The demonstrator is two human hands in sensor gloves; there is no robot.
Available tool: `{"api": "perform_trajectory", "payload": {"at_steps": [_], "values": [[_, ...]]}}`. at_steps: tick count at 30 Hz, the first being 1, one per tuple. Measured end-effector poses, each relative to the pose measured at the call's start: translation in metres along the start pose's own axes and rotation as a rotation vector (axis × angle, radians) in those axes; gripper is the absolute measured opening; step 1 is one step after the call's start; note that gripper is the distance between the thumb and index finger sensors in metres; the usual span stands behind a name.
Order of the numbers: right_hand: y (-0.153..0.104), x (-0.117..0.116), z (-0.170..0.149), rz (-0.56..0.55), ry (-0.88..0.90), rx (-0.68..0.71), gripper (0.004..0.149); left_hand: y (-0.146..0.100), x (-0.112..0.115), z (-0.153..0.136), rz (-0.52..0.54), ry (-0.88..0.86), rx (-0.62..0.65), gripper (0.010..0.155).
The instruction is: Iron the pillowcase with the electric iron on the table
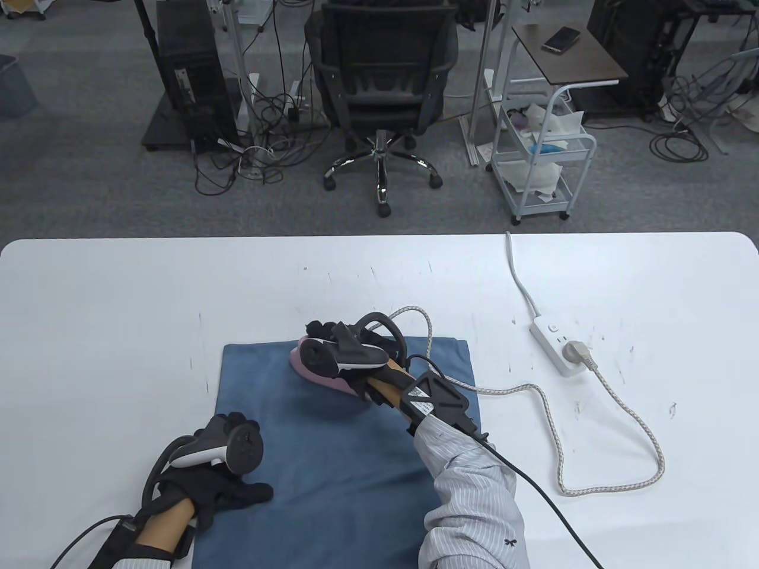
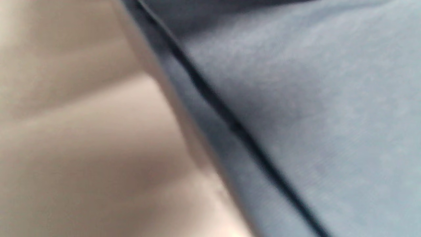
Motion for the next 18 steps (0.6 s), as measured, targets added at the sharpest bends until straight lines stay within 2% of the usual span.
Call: {"api": "perform_trajectory", "payload": {"at_steps": [3, 7, 10, 12, 14, 18], "values": [[0.000, -0.004, 0.000, -0.015, 0.009, -0.008, 0.067, 0.000, 0.000, 0.000, 0.007, -0.001, 0.000, 0.113], [0.008, -0.008, -0.031, -0.017, -0.025, -0.161, 0.067, 0.000, 0.000, 0.000, 0.006, -0.003, 0.001, 0.113], [0.010, -0.003, -0.052, 0.067, -0.072, -0.198, 0.066, 0.000, 0.000, 0.000, 0.000, -0.002, 0.001, 0.113], [0.008, 0.018, -0.053, 0.067, -0.174, -0.199, 0.066, 0.000, 0.000, 0.000, -0.004, -0.003, 0.004, 0.113], [0.005, 0.047, -0.044, 0.023, -0.279, -0.163, 0.066, 0.000, 0.001, 0.000, -0.007, -0.003, 0.007, 0.113], [0.000, 0.093, -0.011, -0.057, -0.253, -0.084, 0.066, 0.000, 0.001, 0.000, -0.006, -0.003, 0.007, 0.113]]}}
Point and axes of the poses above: the tracker on the back of each hand, its own z axis roughly to the thumb side, its own y axis roughly from the wrist to the fingertips, x = y × z, the point moved 5 cm from there along y, roughly from the wrist to the fingertips, and after that the axes turned 6 degrees about z, right-handed, at the moved point
